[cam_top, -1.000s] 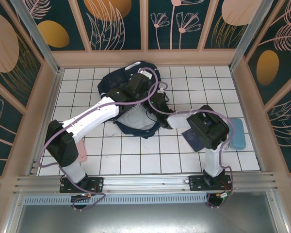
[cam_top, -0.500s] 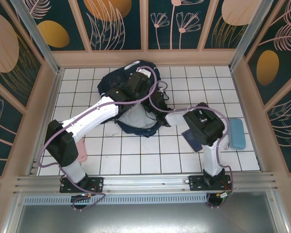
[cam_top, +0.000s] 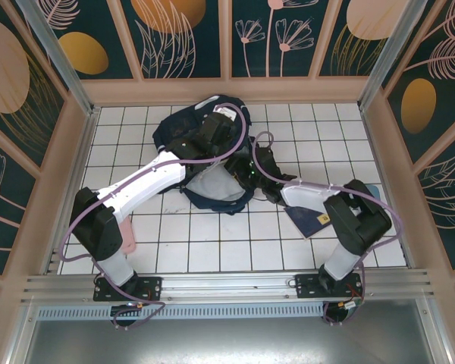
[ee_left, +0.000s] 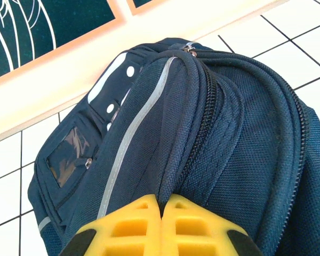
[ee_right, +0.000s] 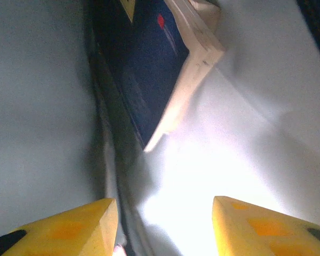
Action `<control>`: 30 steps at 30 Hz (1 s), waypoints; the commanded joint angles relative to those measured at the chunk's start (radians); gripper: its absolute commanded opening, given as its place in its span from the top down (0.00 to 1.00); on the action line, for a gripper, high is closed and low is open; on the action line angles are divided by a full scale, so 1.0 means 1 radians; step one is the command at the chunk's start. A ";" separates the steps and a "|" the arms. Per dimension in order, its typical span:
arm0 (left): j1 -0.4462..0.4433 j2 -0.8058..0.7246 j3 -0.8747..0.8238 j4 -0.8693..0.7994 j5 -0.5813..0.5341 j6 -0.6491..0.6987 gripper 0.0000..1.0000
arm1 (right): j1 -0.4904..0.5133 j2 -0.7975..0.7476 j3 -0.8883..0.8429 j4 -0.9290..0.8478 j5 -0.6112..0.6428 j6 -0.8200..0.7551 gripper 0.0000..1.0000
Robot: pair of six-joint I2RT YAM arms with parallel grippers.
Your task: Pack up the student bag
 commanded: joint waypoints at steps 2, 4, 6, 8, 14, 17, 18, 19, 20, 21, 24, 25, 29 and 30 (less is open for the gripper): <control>-0.009 -0.093 -0.027 0.167 -0.052 -0.028 1.00 | 0.025 -0.202 -0.116 -0.175 0.133 -0.153 0.49; -0.009 -0.108 -0.060 0.166 -0.050 -0.031 1.00 | 0.025 -0.315 -0.167 -0.257 0.220 -0.174 0.45; -0.009 -0.132 -0.105 0.166 -0.037 -0.037 1.00 | 0.018 -0.422 -0.201 -0.355 0.317 -0.183 0.42; -0.008 -0.161 -0.155 0.166 -0.023 -0.046 1.00 | -0.002 -0.510 -0.225 -0.452 0.405 -0.188 0.36; -0.009 -0.262 -0.302 0.132 0.081 -0.062 1.00 | -0.241 -0.671 -0.288 -0.644 0.471 -0.209 0.28; -0.009 -0.289 -0.355 0.113 0.188 -0.080 0.86 | -0.383 -0.699 -0.317 -0.643 0.446 -0.244 0.25; -0.009 -0.297 -0.372 0.115 0.213 -0.097 0.75 | -0.431 -0.698 -0.324 -0.630 0.424 -0.263 0.24; -0.009 -0.301 -0.383 0.117 0.233 -0.117 0.65 | -0.469 -0.691 -0.328 -0.618 0.396 -0.281 0.24; -0.009 -0.307 -0.394 0.123 0.254 -0.137 0.54 | -0.512 -0.678 -0.332 -0.595 0.358 -0.309 0.23; -0.008 -0.312 -0.403 0.131 0.270 -0.159 0.41 | -0.553 -0.655 -0.334 -0.569 0.313 -0.343 0.22; -0.008 -0.322 -0.426 0.174 0.307 -0.219 0.23 | -0.673 -0.547 -0.322 -0.522 0.171 -0.434 0.22; -0.009 -0.322 -0.432 0.189 0.320 -0.231 0.19 | -0.694 -0.511 -0.317 -0.513 0.126 -0.455 0.22; -0.008 -0.301 -0.429 0.231 0.375 -0.271 0.13 | -0.726 -0.366 -0.287 -0.486 0.062 -0.517 0.22; -0.008 -0.288 -0.422 0.233 0.384 -0.281 0.12 | -0.726 -0.339 -0.280 -0.480 0.058 -0.525 0.22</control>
